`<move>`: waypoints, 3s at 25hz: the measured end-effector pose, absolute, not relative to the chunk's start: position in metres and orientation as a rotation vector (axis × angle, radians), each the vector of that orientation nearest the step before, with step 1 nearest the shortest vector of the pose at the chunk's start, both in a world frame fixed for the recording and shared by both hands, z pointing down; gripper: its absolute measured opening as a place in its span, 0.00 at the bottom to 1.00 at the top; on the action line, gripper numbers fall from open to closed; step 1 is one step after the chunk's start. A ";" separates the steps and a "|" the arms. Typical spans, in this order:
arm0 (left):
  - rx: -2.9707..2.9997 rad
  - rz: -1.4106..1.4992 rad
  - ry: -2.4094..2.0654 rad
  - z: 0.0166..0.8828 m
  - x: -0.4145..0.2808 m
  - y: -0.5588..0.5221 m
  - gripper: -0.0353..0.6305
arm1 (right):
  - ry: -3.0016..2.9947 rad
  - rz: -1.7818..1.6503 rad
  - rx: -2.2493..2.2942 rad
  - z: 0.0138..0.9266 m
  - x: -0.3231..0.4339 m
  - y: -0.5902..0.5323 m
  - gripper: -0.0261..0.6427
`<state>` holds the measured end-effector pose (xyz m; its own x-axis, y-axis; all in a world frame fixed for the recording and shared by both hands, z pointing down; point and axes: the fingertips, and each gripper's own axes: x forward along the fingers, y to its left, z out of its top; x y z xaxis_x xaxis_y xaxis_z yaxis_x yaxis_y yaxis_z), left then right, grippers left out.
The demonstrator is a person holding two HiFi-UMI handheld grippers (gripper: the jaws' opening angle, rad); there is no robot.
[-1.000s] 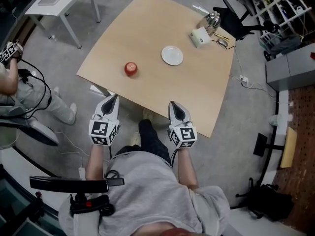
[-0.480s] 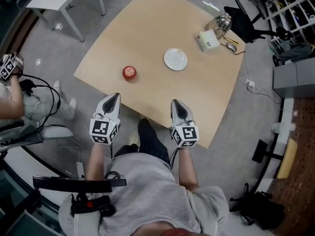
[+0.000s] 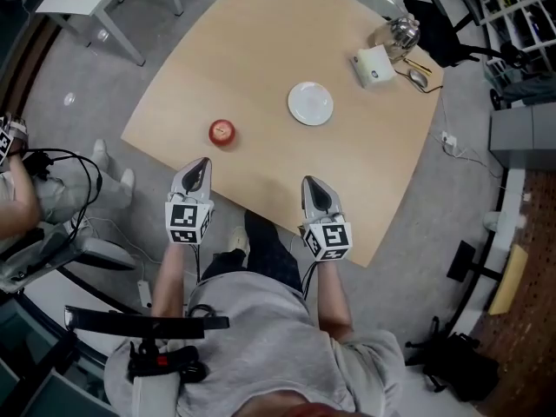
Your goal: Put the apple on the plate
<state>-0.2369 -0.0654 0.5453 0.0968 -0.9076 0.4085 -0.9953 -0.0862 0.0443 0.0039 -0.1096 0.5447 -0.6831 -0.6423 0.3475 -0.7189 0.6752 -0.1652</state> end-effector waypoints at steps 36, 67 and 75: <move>1.942 0.723 -1.685 0.694 -0.243 -0.163 0.66 | -2.533 0.554 1.136 0.605 0.021 -0.183 0.05; 2.147 0.687 -1.646 0.640 -0.201 -0.219 0.61 | -2.499 0.570 1.345 0.584 0.059 -0.190 0.05; 2.268 0.679 -1.556 0.625 -0.155 -0.252 0.61 | -2.441 0.585 1.470 0.581 0.093 -0.187 0.05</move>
<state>-0.1551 -0.2518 0.6248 0.2991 -0.7857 0.5415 -0.9313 -0.3640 -0.0137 0.0931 -0.1872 0.5813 -0.4692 -0.7902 0.3941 -0.8831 0.4165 -0.2161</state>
